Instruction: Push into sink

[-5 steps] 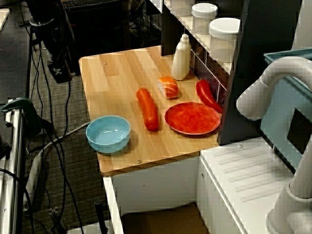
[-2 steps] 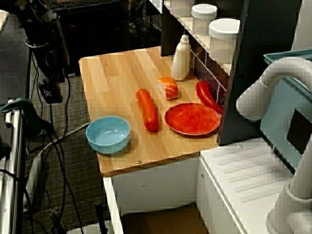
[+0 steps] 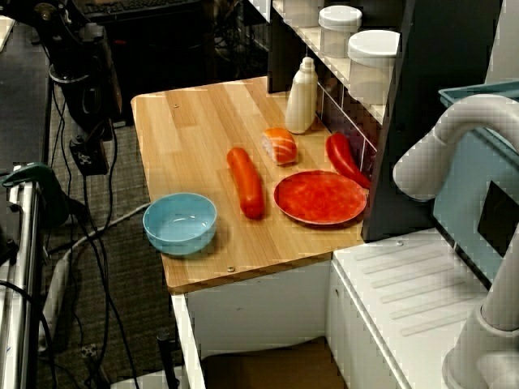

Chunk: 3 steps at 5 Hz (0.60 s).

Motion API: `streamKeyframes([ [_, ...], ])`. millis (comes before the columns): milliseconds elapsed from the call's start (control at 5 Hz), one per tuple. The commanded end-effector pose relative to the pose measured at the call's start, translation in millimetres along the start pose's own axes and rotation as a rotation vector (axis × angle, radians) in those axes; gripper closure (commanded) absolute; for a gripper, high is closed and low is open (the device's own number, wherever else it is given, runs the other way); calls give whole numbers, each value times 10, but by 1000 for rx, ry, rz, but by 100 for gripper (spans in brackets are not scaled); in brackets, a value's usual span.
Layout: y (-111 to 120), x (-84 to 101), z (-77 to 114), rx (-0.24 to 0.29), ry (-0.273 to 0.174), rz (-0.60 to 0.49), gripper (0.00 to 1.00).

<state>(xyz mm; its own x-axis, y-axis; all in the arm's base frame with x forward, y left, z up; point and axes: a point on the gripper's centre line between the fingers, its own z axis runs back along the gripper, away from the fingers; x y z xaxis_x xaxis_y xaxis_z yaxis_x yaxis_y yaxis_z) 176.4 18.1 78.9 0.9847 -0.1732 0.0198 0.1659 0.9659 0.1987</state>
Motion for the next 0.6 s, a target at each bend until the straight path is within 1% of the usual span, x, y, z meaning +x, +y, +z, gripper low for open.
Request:
streamKeyframes([
  [0,-2,271,66,19,-18,-7,0],
  [200,-34,291,-21,42,-24,-16,0],
  [400,-66,251,-113,63,-33,-32,0],
])
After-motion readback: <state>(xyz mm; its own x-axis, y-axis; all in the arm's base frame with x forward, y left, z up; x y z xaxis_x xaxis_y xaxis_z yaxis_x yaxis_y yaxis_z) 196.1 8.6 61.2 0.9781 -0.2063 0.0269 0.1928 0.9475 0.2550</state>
